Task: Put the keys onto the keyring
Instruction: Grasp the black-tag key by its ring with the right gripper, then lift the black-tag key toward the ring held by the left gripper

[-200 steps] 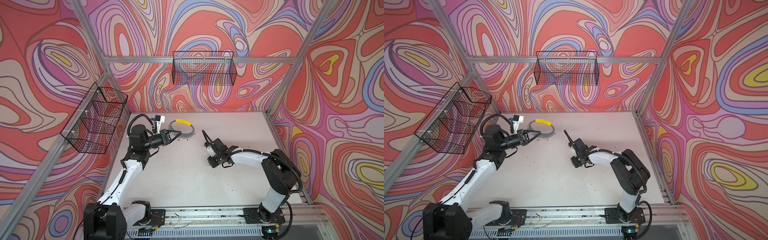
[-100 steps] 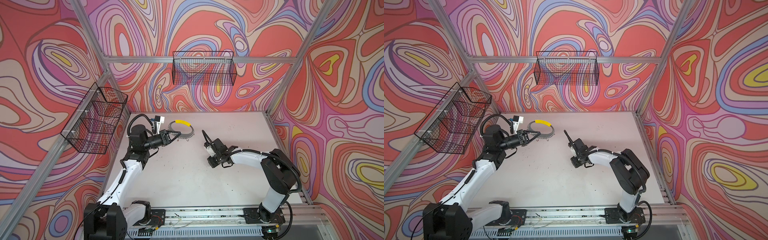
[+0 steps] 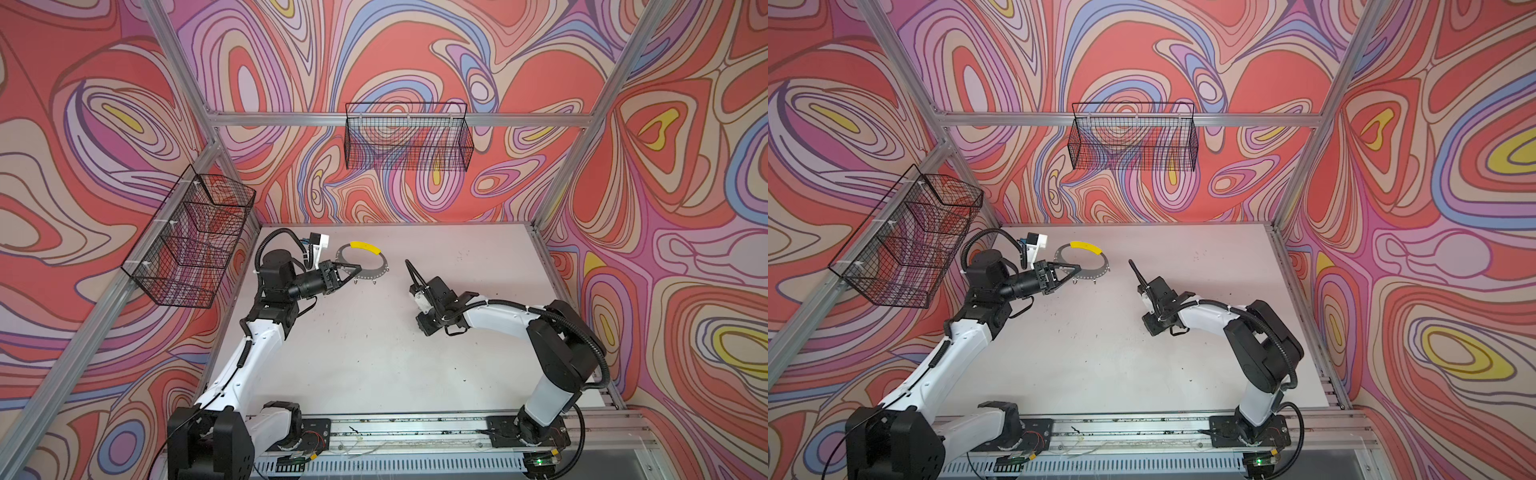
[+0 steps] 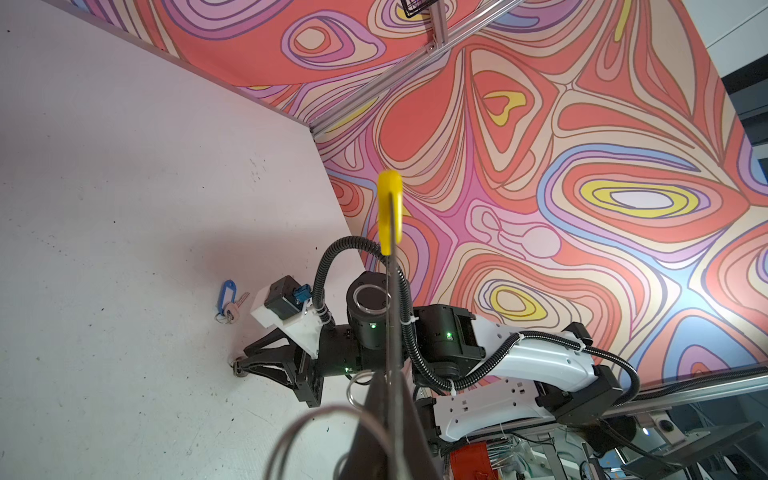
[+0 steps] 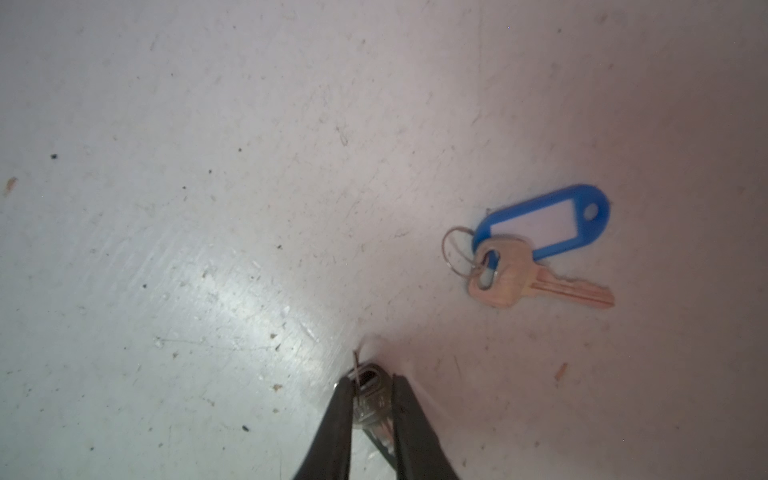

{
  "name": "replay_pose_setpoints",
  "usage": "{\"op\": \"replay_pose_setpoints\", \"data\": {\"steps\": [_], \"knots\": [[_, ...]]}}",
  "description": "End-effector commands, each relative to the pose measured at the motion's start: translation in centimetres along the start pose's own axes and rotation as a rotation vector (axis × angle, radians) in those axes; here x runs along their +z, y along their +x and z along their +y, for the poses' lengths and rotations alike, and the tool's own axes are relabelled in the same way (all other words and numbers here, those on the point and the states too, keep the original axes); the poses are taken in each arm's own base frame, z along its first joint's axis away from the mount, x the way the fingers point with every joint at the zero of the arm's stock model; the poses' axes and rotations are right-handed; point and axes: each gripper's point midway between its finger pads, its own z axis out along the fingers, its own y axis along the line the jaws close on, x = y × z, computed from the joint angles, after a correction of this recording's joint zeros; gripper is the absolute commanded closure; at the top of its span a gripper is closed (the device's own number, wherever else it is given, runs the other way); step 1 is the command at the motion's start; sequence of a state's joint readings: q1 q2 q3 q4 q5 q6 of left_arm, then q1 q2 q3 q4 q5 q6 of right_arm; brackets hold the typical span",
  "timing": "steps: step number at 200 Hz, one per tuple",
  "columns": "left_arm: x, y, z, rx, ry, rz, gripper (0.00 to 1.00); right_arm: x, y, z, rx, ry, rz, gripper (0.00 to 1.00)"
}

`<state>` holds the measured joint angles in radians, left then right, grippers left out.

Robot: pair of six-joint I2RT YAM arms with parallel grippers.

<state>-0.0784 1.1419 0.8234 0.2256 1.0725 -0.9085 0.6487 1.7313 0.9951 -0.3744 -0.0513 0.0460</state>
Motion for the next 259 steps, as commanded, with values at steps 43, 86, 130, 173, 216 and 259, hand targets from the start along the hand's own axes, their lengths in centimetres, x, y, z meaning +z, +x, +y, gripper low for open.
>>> {"op": "replay_pose_setpoints", "data": {"steps": [43, 86, 130, 173, 216, 259], "knots": [[-0.5, -0.4, -1.5, 0.062, 0.020, -0.016, 1.00, -0.3, 0.8, 0.0, 0.001, 0.003, 0.011, 0.81], [-0.6, -0.3, -1.5, 0.063, 0.019, -0.016, 1.00, -0.1, 0.6, 0.2, 0.002, -0.011, 0.011, 0.81], [-0.6, -0.4, -1.5, 0.061, 0.016, -0.015, 1.00, 0.2, 0.7, 0.4, 0.004, -0.026, 0.017, 0.84], [-0.7, -0.2, -1.6, 0.064, 0.011, -0.015, 1.00, 0.4, 0.6, 0.4, 0.002, -0.025, 0.017, 0.88], [-0.9, -0.1, -1.7, 0.064, 0.005, -0.016, 1.00, 0.6, 0.4, 0.5, 0.003, -0.028, 0.012, 0.89], [-1.2, 0.0, -1.7, 0.065, -0.004, -0.023, 1.00, 0.4, 0.0, 0.5, 0.002, -0.030, -0.004, 0.96]]}}
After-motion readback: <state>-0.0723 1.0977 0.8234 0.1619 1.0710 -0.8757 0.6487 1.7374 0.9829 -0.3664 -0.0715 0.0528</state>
